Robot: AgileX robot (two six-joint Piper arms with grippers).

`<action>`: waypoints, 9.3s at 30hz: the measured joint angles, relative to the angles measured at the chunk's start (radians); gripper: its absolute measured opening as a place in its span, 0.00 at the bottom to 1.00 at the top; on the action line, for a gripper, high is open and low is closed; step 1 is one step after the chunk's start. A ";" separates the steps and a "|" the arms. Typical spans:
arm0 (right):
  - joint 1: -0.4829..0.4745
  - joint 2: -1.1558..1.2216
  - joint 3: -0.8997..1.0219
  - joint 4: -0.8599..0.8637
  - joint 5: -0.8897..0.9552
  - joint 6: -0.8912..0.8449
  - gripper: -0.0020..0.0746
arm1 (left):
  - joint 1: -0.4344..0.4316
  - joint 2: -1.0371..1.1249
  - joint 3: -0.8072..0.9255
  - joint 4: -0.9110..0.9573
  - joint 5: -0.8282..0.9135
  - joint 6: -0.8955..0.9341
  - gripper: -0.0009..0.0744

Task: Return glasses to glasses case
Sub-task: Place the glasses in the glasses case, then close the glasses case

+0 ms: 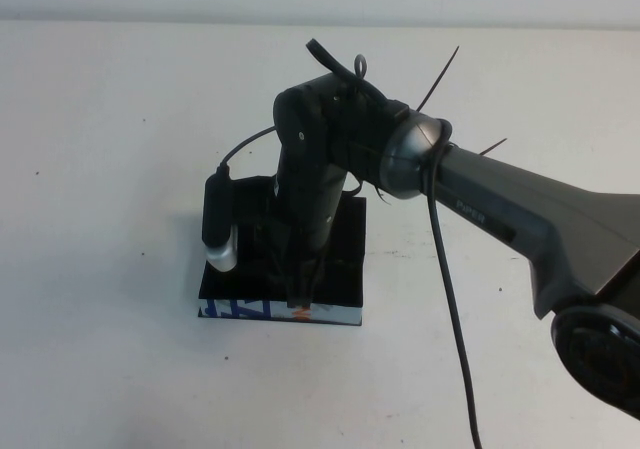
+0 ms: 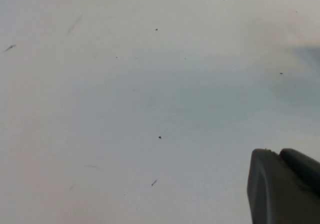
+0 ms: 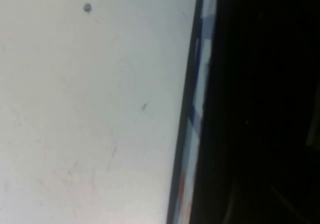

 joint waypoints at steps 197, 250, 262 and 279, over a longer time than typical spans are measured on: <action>0.059 -0.084 0.025 -0.145 0.002 0.185 0.62 | 0.000 0.000 0.000 0.000 0.000 0.000 0.01; -0.243 -0.269 0.021 0.121 0.008 0.647 0.01 | -0.117 0.473 -0.227 -0.622 0.053 -0.051 0.01; -0.252 -0.261 0.021 0.136 0.008 0.649 0.01 | -0.141 1.142 -0.469 -1.099 0.321 0.731 0.01; -0.268 -0.173 0.020 0.205 -0.191 0.668 0.01 | -0.141 1.713 -0.573 -1.635 0.381 1.442 0.01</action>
